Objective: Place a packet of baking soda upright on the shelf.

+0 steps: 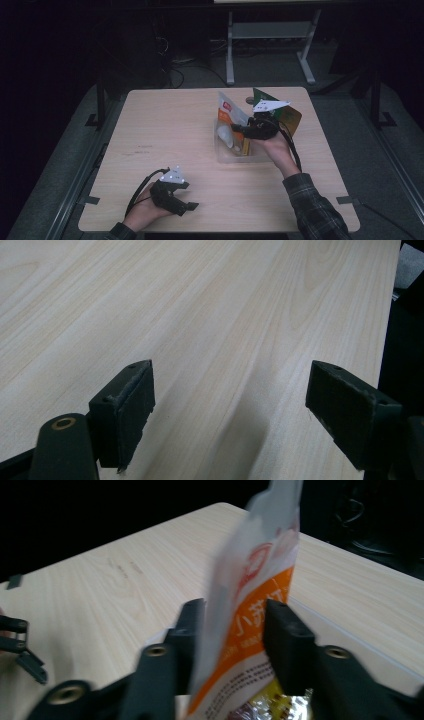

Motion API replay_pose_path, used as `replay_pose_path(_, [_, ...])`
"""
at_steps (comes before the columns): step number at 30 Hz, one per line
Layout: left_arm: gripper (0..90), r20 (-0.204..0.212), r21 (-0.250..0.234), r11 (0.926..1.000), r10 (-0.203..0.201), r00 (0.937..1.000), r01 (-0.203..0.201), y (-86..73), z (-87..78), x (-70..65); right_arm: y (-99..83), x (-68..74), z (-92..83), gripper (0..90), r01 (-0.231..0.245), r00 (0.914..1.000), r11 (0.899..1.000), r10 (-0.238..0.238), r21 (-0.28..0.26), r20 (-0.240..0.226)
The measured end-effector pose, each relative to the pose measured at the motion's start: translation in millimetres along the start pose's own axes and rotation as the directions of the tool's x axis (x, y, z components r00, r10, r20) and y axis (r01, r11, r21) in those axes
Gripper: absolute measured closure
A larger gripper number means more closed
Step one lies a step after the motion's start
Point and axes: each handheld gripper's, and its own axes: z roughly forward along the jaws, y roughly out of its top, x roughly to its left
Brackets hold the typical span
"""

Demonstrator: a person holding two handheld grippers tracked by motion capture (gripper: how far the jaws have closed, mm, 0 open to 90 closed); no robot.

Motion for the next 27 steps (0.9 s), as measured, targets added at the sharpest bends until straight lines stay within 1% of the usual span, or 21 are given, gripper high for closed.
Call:
replay_pose_path(1, [19.1, 0.000, 0.001, 1.0000, 0.001, 1.0000, -0.001, -0.1, 0.0, -0.1, 0.2, 0.2, -0.3, 47.6, 0.000, 0.9998, 1.000, 0.000, 0.003, 0.018])
replay_pose_path(3, [18.9, 0.002, 0.002, 1.0000, 0.000, 1.0000, 0.000, -0.1, 0.2, -0.2, 0.1, 0.5, -0.9, 41.4, -0.003, 0.9993, 1.000, 0.003, 0.009, 0.038])
replay_pose_path(5, [18.8, 0.002, 0.003, 1.0000, 0.002, 1.0000, -0.002, 0.1, 0.2, -0.1, -0.1, 0.6, -1.5, 36.9, -0.012, 0.9994, 1.000, 0.011, 0.013, 0.033])
replay_pose_path(7, [18.6, 0.002, 0.005, 1.0000, 0.008, 1.0000, -0.008, 0.2, -0.1, 0.0, 0.2, 1.6, -2.1, 30.4, -0.011, 0.9993, 1.000, 0.011, 0.009, 0.034])
replay_pose_path(9, [18.6, 0.002, 0.008, 0.9999, 0.009, 1.0000, -0.009, 0.3, -0.3, 0.1, 0.5, 2.9, -2.9, 27.0, 0.016, 0.9986, 1.000, -0.016, 0.004, 0.051])
replay_pose_path(13, [18.5, 0.004, 0.006, 0.9999, 0.009, 1.0000, -0.009, 0.2, -0.2, -0.2, 0.2, 5.2, -6.1, 24.7, 0.018, 0.9985, 1.000, -0.020, 0.024, 0.052])
replay_pose_path(16, [18.6, 0.004, 0.008, 0.9999, 0.013, 0.9999, -0.013, 0.3, -0.4, -0.1, 0.2, 7.6, -9.8, 23.8, 0.012, 0.9986, 0.999, -0.013, 0.030, 0.052])
replay_pose_path(20, [18.5, 0.003, 0.010, 0.9998, 0.019, 0.9998, -0.019, 0.5, -0.2, 0.1, -0.3, 11.3, -16.9, 23.6, 0.023, 0.9980, 0.999, -0.025, 0.032, 0.057])
replay_pose_path(21, [18.5, 0.004, 0.008, 0.9998, 0.017, 0.9998, -0.018, 0.5, 0.0, -0.3, -1.8, 12.7, -19.7, 23.6, 0.025, 0.9979, 0.999, -0.027, 0.025, 0.059])
replay_pose_path(23, [18.5, 0.004, 0.007, 0.9998, 0.020, 0.9998, -0.020, 0.6, 0.0, -0.7, -4.8, 14.7, -23.7, 23.5, 0.026, 0.9980, 0.999, -0.028, 0.029, 0.057])
replay_pose_path(24, [18.5, 0.008, 0.007, 0.9998, 0.016, 0.9998, -0.016, 0.6, -0.1, -1.2, -7.2, 15.9, -26.6, 23.5, 0.037, 0.9978, 0.999, -0.038, 0.029, 0.054])
replay_pose_path(27, [18.3, 0.000, 0.003, 0.9995, 0.031, 0.9995, -0.031, 1.3, -1.1, -0.9, -12.2, 20.2, -34.7, 22.2, 0.051, 0.9976, 0.998, -0.052, 0.035, 0.045])
